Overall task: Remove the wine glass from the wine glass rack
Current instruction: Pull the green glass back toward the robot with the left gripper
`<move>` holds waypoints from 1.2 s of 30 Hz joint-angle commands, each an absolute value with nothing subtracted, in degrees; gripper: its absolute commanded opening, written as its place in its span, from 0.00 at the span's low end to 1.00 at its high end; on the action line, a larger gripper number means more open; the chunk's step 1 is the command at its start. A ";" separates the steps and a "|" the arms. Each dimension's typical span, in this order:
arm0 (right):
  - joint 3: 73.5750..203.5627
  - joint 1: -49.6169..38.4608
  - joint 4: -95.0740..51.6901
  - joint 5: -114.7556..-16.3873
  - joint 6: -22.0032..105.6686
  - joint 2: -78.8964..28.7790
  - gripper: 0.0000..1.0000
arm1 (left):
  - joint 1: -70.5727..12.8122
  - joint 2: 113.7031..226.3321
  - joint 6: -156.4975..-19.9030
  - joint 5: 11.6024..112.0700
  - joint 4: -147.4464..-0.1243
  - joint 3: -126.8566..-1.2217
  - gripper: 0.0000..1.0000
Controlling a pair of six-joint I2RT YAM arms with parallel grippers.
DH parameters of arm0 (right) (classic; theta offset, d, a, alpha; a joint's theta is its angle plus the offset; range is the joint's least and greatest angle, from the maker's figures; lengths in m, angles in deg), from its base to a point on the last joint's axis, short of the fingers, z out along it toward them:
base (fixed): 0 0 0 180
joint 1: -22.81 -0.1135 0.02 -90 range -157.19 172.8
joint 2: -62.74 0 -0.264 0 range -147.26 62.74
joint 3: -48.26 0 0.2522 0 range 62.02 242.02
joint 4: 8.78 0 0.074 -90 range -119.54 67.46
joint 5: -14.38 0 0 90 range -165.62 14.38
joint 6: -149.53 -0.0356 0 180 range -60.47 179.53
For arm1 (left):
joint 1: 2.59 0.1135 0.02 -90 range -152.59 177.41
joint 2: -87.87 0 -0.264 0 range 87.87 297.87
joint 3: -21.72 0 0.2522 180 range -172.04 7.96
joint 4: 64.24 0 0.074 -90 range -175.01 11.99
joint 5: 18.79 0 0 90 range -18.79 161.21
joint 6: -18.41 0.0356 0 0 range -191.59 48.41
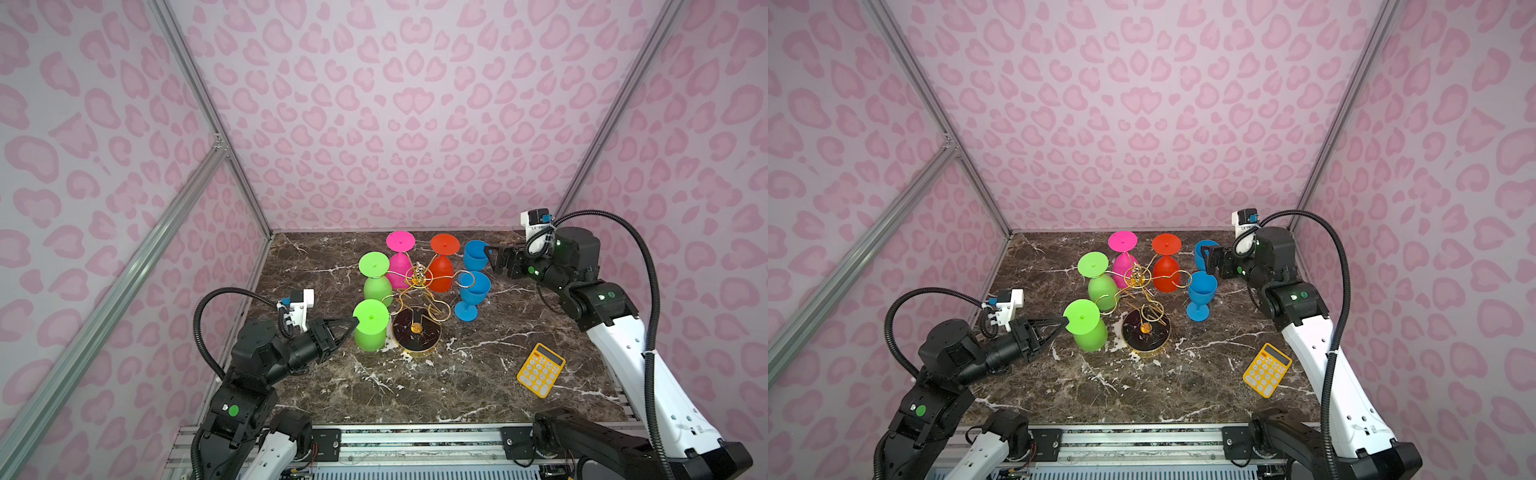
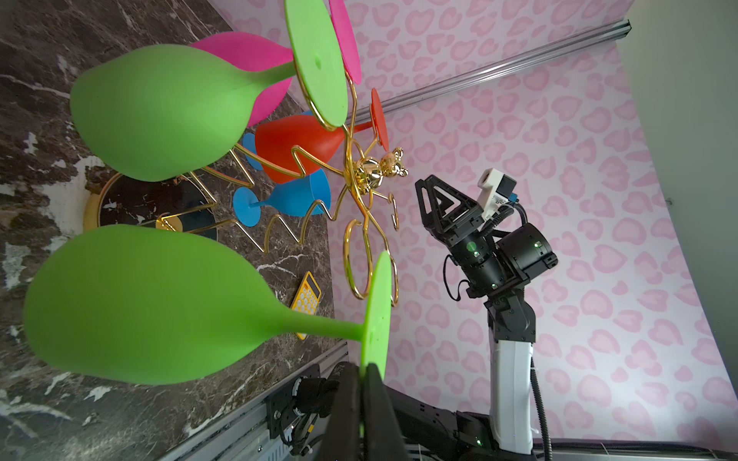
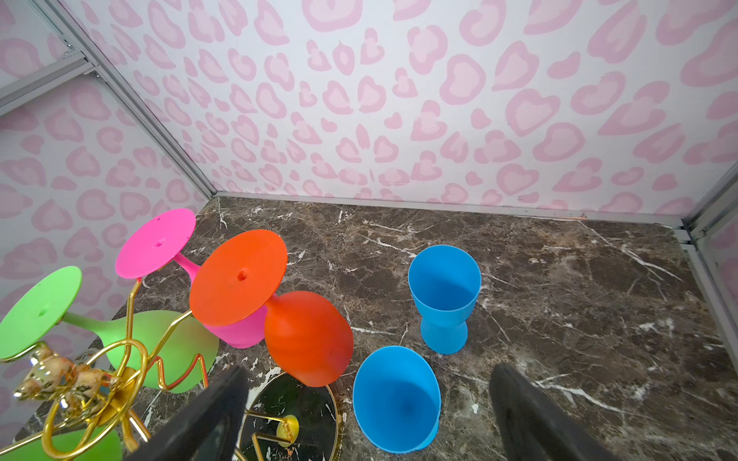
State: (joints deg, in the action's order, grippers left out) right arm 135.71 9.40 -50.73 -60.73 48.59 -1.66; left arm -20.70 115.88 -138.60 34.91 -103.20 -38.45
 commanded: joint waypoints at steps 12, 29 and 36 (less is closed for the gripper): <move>137.31 9.30 -49.88 -60.20 48.50 -1.83 0.96 | -20.70 121.09 -136.82 18.28 -101.43 -43.78 0.04; 139.80 9.27 -50.88 -59.40 48.76 -2.21 0.96 | -20.70 126.62 -135.05 15.84 -96.94 -53.78 0.04; 140.94 9.28 -49.64 -57.51 50.71 -1.07 0.96 | -20.70 132.65 -138.59 12.78 -91.85 -60.37 0.04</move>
